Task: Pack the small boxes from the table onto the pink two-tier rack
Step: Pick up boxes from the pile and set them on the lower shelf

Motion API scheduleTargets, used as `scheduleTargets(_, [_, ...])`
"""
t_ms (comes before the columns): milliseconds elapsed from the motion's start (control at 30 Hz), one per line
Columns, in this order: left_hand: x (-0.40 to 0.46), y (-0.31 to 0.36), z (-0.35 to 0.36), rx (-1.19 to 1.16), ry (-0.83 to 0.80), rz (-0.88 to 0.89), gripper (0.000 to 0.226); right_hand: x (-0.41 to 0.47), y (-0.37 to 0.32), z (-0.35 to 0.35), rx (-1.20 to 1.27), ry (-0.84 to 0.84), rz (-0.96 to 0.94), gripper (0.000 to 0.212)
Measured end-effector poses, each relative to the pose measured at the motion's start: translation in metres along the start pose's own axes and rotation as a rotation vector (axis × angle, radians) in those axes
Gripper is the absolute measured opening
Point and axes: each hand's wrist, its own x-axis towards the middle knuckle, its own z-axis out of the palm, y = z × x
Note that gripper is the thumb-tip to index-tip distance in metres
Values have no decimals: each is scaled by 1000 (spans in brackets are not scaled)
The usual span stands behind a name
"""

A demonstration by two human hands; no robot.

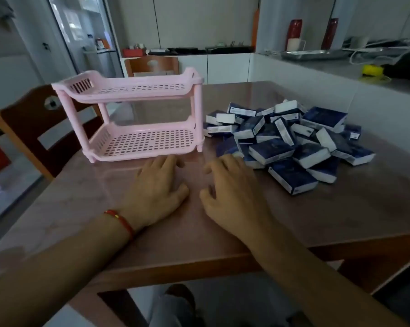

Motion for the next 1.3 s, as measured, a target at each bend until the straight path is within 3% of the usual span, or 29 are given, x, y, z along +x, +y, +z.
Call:
scheduleTargets(133, [31, 27, 2, 0, 145, 271, 48, 2, 16, -14, -25, 210, 53, 31])
scheduleTargets(233, [67, 47, 13, -22, 132, 396, 48, 13, 55, -40, -164, 294, 205, 42])
scheduleTargets(400, [81, 43, 38, -176, 161, 327, 79, 25, 101, -52, -476, 13, 256, 72])
scheduleTargets(500, [77, 38, 39, -308, 200, 274, 79, 26, 102, -47, -575, 37, 212, 69])
scheduleTargets(767, [85, 32, 47, -261, 87, 282, 80, 34, 100, -44, -652, -32, 122, 58])
scheduleTargets(900, [74, 29, 39, -232, 197, 285, 85, 39, 95, -45, -486, -90, 158, 54])
scheduleTargets(1000, [66, 28, 21, -263, 262, 296, 85, 39, 91, -57, -199, -64, 143, 50])
scheduleTargets(1167, [53, 2, -19, -400, 198, 270, 53, 43, 81, -66, 258, 20, -129, 50])
scheduleTargets(1267, [43, -15, -28, -755, 170, 88, 22, 56, 63, -62, 452, -50, -202, 52])
scheduleTargets(1300, [39, -18, -27, -922, 172, -24, 22, 63, 55, -58, 537, -77, -215, 49])
